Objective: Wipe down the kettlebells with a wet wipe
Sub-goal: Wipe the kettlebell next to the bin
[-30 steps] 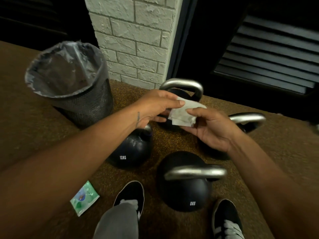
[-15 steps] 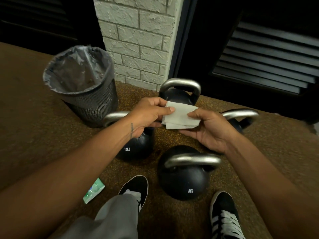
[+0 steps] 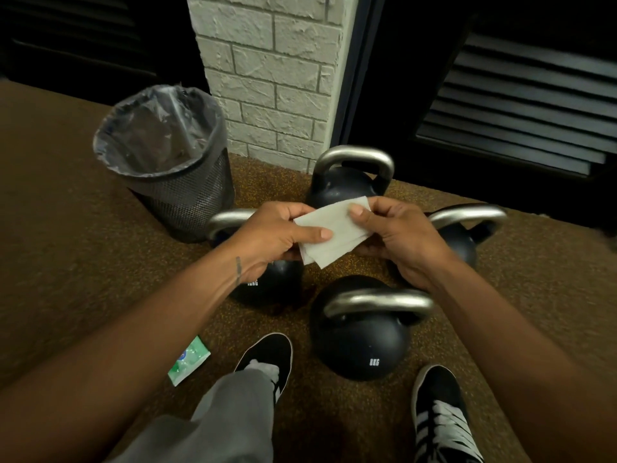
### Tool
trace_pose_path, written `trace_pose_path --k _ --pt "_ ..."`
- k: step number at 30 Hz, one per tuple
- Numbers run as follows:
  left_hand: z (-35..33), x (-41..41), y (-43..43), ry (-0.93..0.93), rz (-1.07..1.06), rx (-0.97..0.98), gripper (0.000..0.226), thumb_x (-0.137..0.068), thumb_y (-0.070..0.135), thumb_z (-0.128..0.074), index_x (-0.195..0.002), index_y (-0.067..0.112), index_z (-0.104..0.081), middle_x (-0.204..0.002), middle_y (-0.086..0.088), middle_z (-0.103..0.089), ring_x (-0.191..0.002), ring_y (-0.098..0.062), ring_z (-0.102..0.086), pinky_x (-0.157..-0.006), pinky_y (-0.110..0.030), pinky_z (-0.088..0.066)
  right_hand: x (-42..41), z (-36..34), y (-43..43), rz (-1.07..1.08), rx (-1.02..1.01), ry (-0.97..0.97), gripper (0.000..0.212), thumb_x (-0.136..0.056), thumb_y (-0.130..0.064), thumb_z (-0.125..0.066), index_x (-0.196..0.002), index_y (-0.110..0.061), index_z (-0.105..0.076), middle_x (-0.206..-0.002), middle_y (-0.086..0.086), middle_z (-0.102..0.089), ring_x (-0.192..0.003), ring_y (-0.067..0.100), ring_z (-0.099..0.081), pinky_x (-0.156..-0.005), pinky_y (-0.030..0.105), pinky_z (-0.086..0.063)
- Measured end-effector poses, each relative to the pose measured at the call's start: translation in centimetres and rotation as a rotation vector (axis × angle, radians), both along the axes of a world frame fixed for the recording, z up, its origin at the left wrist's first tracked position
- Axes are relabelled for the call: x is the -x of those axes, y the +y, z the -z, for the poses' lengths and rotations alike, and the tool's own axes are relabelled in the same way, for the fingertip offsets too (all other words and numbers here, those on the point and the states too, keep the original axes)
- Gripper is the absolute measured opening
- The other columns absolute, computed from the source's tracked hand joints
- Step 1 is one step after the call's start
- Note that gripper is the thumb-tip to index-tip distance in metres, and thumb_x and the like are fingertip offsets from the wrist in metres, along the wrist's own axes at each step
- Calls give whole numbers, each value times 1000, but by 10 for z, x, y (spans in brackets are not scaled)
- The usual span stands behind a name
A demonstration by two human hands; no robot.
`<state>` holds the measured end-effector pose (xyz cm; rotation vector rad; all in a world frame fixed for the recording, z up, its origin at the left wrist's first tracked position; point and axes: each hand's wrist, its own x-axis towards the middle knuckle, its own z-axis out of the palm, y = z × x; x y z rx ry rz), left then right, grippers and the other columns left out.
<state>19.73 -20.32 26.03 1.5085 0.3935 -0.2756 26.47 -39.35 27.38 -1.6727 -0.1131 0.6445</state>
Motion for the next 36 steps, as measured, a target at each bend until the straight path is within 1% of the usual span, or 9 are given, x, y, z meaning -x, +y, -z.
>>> trace_pose_path --k 3,7,13,15,18,21,26,31,36 --pt "8 18 5 -22 39 -39 26 -83 8 -80 -106 17 -73 -98 1 -79 -91 -11 -76 -67 -23 -59 3 9 6 -40 34 -23 11 -96 -21 -67 -102 -14 -74 -93 6 -78 -83 13 -73 -69 26 -58" --pt "23 41 -1 -31 23 16 29 -86 15 -78 -114 16 -74 -102 0 -79 -94 -13 -76 -75 -26 -62 10 27 13 -110 57 -20 15 -91 -23 -71 -100 -12 -75 -98 12 -77 -91 25 -73 -88 44 -58" --pt "49 51 -4 -48 -201 6 20 -88 16 -77 -107 20 -73 -98 2 -79 -93 -12 -75 -71 -25 -62 13 46 26 -21 14 -4 14 -91 -19 -72 -102 -10 -71 -87 3 -77 -80 13 -74 -72 29 -61" --pt "59 51 -3 -109 -232 -170 37 -85 23 -81 -117 29 -65 -108 6 -76 -100 -10 -72 -76 -28 -61 16 49 30 -8 -7 36 16 -93 -22 -70 -104 -11 -71 -88 2 -77 -80 14 -73 -69 28 -60" --pt "66 51 1 -367 -158 -732 51 -81 51 -75 -125 37 -55 -123 14 -59 -111 -6 -58 -84 -28 -52 19 52 35 17 -20 71 23 -89 -29 -72 -106 -13 -69 -92 5 -74 -82 17 -70 -73 34 -58" --pt "59 45 -1 -473 -64 -905 48 -77 71 -60 -111 37 -65 -114 14 -59 -106 -9 -53 -82 -33 -49 21 50 41 13 -93 146 31 -84 -35 -71 -106 -12 -70 -96 10 -73 -84 20 -69 -70 33 -57" --pt "45 17 -3 -349 -182 -558 32 -82 52 -79 -107 33 -73 -96 17 -73 -90 2 -68 -80 -39 -61 15 37 40 -6 -363 288 32 -94 -30 -60 -115 -8 -71 -112 16 -74 -103 23 -72 -87 35 -60" --pt "40 3 2 -327 -217 -432 16 -91 40 -71 -103 32 -78 -90 15 -77 -87 -5 -73 -80 -44 -61 5 35 34 132 -370 206 31 -92 -4 -62 -122 -8 -68 -108 10 -77 -98 20 -74 -79 30 -61" --pt "36 0 4 -203 -291 -108 11 -101 23 -63 -97 25 -73 -93 8 -76 -90 -8 -68 -81 -34 -56 -1 28 29 133 -334 200 34 -80 -16 -69 -114 -11 -72 -105 8 -77 -92 17 -74 -78 33 -63"
